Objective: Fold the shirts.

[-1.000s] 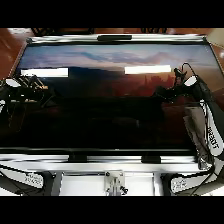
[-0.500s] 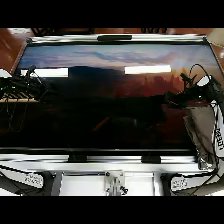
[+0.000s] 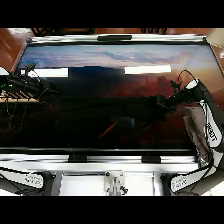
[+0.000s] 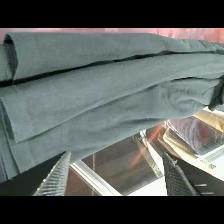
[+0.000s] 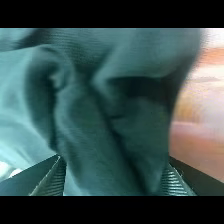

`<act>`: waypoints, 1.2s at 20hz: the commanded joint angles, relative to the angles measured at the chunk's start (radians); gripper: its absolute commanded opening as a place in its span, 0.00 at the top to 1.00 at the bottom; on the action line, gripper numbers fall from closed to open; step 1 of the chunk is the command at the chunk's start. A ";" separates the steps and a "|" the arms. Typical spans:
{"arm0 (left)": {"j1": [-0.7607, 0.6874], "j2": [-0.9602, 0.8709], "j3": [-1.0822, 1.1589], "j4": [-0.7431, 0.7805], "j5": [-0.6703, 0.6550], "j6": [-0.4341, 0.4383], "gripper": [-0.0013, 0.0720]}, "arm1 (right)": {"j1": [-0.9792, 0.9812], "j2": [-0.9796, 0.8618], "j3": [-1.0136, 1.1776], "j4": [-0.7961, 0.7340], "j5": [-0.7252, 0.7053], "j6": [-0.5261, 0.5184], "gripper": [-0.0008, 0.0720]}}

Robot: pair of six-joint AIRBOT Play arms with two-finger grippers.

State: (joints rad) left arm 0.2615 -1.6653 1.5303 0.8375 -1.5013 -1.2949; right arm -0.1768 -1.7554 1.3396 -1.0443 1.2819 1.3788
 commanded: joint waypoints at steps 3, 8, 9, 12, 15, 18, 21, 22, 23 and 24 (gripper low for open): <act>-0.018 0.001 0.001 0.000 -0.002 -0.002 0.10 | 0.076 -0.027 0.000 -0.008 -0.005 0.016 0.53; -0.126 0.001 0.001 -0.001 -0.003 -0.084 0.77 | 0.099 0.087 0.000 0.051 0.054 0.031 0.91; -0.165 0.001 0.001 -0.001 0.003 -0.084 0.94 | 0.099 0.134 0.000 0.068 0.057 0.032 0.91; -0.302 0.000 0.002 -0.001 0.122 -0.153 0.94 | 0.099 0.297 0.000 0.070 0.071 0.085 0.91; -0.435 0.000 0.002 -0.013 0.228 -0.231 0.94 | 0.099 0.452 0.000 0.065 0.148 0.119 0.91; -0.588 -0.001 0.000 -0.053 0.317 -0.237 0.94 | 0.099 0.562 0.000 0.054 0.206 0.162 0.91; -0.734 -0.032 -0.010 -0.071 0.395 -0.237 0.94 | 0.099 0.647 0.000 0.040 0.240 0.197 0.91; -0.774 -0.050 -0.012 -0.111 0.422 -0.236 0.94 | 0.099 0.669 0.000 0.041 0.254 0.212 0.90; -0.809 -0.071 -0.011 -0.155 0.451 -0.236 0.94 | 0.099 0.694 0.000 0.044 0.271 0.222 0.90; -0.840 -0.090 -0.011 -0.194 0.481 -0.235 0.94 | 0.099 0.715 0.000 0.043 0.290 0.226 0.90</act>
State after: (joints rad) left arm -0.4717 -1.7149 1.5215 0.7361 -1.1213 -1.5246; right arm -0.0788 -1.1137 1.3388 -0.9981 1.5177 1.5688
